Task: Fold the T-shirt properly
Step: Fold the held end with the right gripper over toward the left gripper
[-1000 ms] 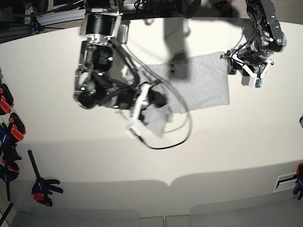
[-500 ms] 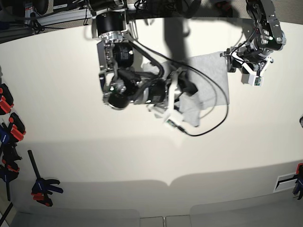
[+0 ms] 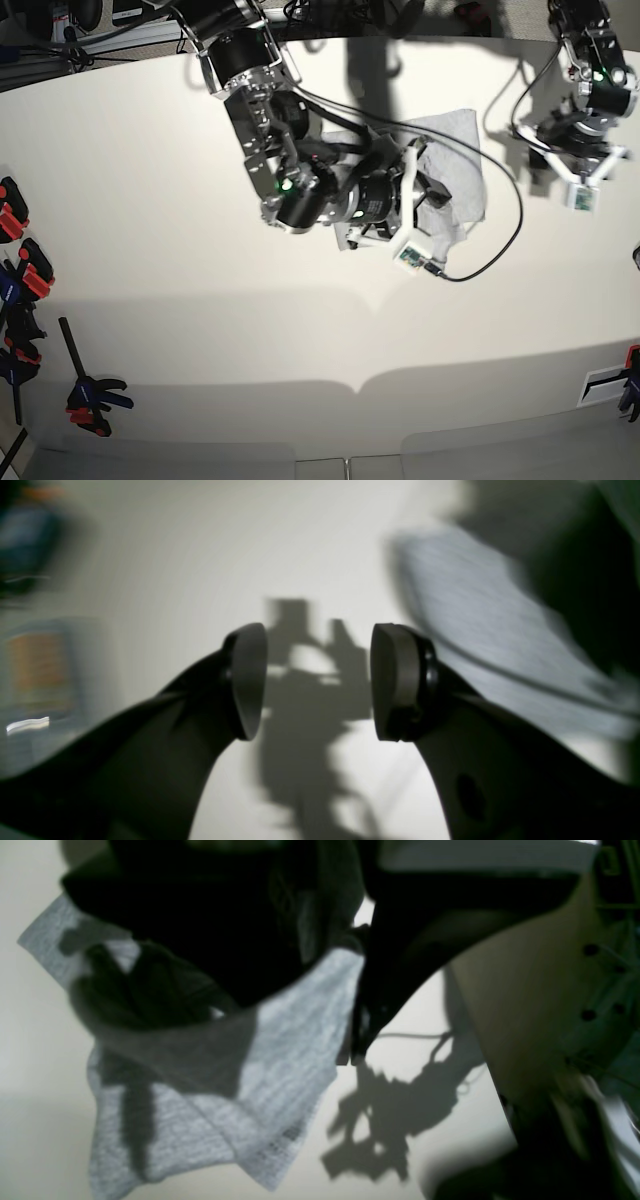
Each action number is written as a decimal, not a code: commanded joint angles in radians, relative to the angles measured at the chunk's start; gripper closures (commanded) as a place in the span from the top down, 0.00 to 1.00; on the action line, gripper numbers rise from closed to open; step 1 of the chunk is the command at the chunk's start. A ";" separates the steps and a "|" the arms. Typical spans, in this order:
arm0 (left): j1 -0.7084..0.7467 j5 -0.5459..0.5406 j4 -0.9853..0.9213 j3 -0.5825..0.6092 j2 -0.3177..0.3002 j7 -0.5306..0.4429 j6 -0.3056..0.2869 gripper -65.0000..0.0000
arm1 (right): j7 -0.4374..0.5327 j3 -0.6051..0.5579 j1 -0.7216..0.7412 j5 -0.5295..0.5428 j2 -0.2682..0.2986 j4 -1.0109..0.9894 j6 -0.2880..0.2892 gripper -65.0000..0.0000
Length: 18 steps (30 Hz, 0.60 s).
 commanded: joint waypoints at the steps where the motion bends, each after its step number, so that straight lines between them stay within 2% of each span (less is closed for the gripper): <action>1: -0.001 0.070 0.039 -0.006 -0.011 -0.020 0.032 0.47 | 0.047 -0.011 0.025 0.022 -0.013 0.018 -0.003 0.00; 4: 0.000 0.280 0.080 -0.006 -0.012 -0.039 0.129 0.47 | 0.087 -0.043 0.025 0.006 -0.013 0.016 -0.003 0.00; 6: 0.001 0.323 0.081 -0.006 -0.011 -0.043 0.189 0.47 | 0.122 -0.060 0.025 0.007 -0.013 0.016 -0.004 0.00; 13: 0.043 0.323 0.081 -0.006 -0.012 -0.050 0.198 0.47 | 0.209 -0.092 0.024 0.006 -0.013 0.015 -0.004 0.00; 18: 0.048 0.323 0.081 -0.006 -0.011 -0.047 0.198 0.47 | 0.214 -0.092 0.022 0.007 -0.013 0.015 -0.003 0.00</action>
